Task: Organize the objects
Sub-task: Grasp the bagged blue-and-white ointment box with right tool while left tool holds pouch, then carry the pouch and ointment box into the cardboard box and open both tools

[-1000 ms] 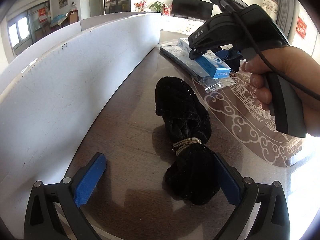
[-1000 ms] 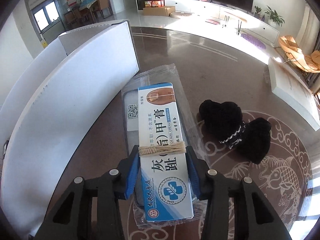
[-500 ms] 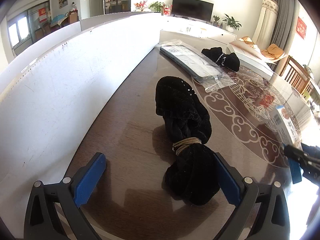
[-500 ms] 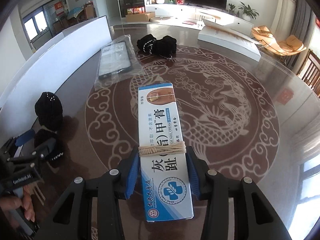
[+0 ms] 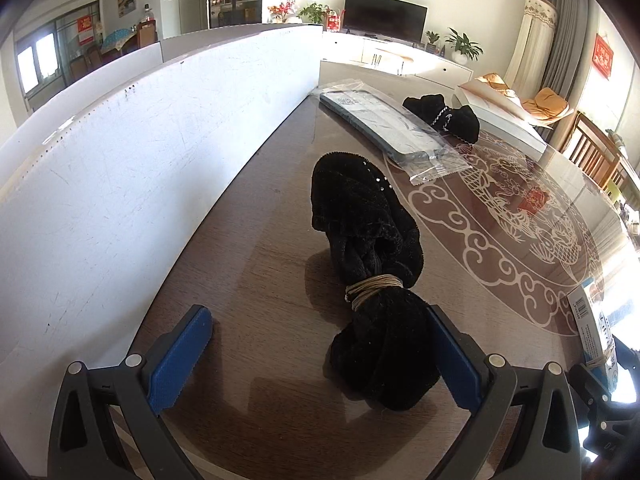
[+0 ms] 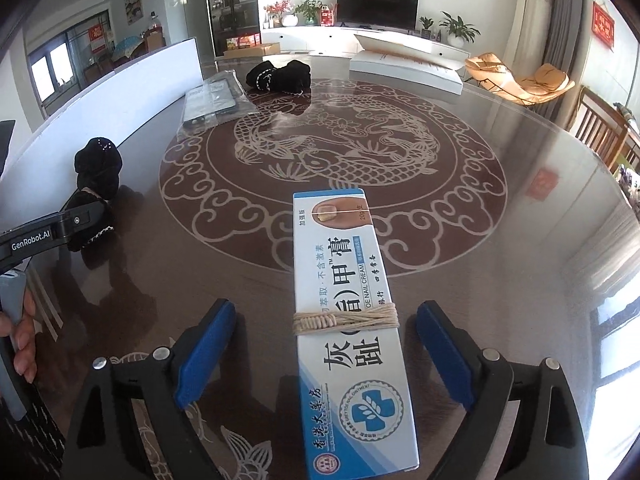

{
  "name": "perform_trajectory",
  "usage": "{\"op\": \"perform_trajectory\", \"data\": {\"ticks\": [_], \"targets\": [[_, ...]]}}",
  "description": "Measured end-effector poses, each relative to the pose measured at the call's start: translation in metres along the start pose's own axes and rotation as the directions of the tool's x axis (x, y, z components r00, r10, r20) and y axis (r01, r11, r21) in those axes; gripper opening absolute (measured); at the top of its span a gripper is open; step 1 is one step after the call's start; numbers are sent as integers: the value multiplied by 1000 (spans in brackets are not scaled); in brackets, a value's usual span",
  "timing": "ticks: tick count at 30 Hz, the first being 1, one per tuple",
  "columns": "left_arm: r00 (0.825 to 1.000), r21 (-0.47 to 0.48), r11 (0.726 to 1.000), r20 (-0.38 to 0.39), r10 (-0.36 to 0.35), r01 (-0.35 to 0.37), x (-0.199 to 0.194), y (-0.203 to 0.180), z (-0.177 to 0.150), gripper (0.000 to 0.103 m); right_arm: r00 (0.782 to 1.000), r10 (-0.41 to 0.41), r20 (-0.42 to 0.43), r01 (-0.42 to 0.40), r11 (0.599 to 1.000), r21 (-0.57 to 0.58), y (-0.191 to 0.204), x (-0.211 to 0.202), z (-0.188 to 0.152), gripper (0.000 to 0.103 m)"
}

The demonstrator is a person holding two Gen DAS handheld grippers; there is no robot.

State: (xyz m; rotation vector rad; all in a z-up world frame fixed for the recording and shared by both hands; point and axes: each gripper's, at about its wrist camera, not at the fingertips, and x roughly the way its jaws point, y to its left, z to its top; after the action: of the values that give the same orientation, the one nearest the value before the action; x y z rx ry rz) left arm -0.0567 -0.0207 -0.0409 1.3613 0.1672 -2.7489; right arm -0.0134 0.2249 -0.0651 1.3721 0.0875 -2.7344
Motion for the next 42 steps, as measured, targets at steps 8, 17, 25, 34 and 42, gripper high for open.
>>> {"op": "perform_trajectory", "data": {"ticks": [8,17,25,34,42], "targets": [[1000,5,1000,-19,-18,18,-2,2,0,103,1000,-15,-13,15,1000,23,-3,6,1,103],[991,-97,987,-36,-132,128,-7,20,4,103,999,-38,1,38,999,6,1,5,1,103],[994,60,994,-54,-92,95,5,-16,11,103,998,-65,16,66,998,-15,6,3,1,103],[994,142,984,-3,-113,112,-4,-23,8,31,995,93,-35,-94,995,-27,-1,7,8,103],[970,110,965,10,-241,239,-26,-21,2,31,979,124,-159,-127,992,-7,-11,11,34,43]]}}
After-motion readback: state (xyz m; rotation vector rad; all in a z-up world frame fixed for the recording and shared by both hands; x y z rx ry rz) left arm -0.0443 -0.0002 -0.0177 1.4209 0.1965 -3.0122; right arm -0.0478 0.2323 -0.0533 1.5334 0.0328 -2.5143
